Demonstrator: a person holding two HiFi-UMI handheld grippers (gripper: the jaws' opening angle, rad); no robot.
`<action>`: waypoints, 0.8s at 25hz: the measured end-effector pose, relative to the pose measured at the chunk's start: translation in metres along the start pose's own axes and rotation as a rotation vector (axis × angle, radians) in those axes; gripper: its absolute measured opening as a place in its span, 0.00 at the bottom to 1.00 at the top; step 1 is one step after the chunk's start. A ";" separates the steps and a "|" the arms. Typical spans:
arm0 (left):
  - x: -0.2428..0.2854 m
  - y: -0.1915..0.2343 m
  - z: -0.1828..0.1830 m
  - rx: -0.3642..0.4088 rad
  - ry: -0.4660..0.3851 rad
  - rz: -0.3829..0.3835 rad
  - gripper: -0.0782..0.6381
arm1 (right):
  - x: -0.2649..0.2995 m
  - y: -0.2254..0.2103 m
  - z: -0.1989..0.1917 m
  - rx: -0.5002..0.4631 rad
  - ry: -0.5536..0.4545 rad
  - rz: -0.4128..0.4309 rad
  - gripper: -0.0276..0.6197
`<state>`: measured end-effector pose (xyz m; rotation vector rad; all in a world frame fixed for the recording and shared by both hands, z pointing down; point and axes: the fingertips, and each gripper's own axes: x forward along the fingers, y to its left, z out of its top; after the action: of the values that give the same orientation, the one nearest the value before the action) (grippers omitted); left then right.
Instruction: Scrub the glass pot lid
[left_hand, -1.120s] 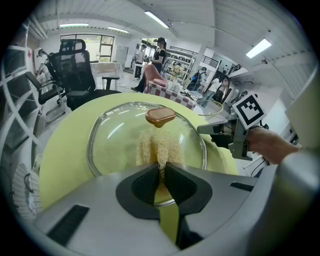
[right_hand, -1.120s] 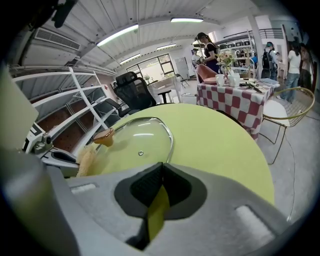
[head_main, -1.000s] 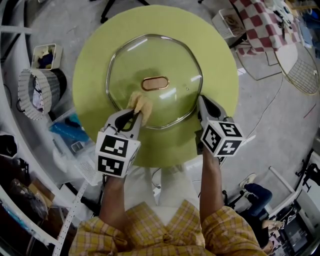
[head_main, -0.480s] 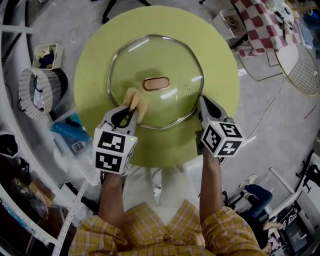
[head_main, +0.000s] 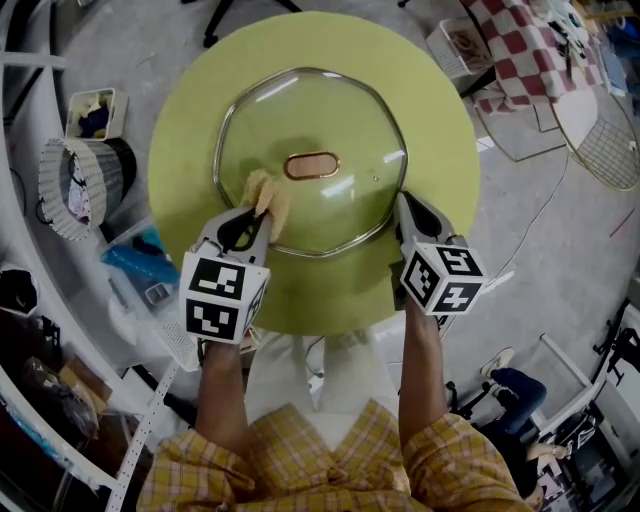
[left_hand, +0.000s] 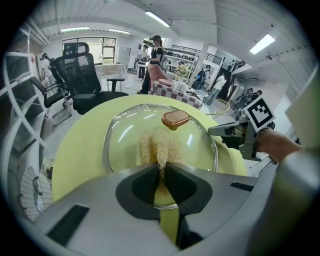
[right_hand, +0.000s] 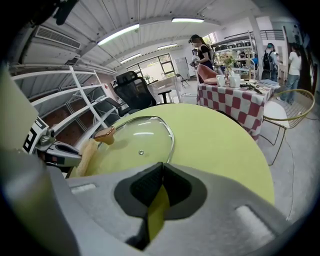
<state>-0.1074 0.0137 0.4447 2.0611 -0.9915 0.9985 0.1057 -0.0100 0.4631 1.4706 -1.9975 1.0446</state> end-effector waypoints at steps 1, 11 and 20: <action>0.000 0.001 0.000 0.001 0.001 0.003 0.16 | 0.000 0.000 0.000 -0.003 0.002 -0.001 0.05; 0.002 0.017 0.008 0.006 0.004 0.038 0.16 | 0.001 -0.002 0.000 -0.007 0.008 0.002 0.05; 0.002 0.030 0.015 0.022 0.011 0.050 0.16 | 0.001 0.001 0.000 -0.008 0.015 0.007 0.05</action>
<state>-0.1258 -0.0140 0.4446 2.0550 -1.0354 1.0498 0.1039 -0.0105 0.4635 1.4490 -1.9956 1.0455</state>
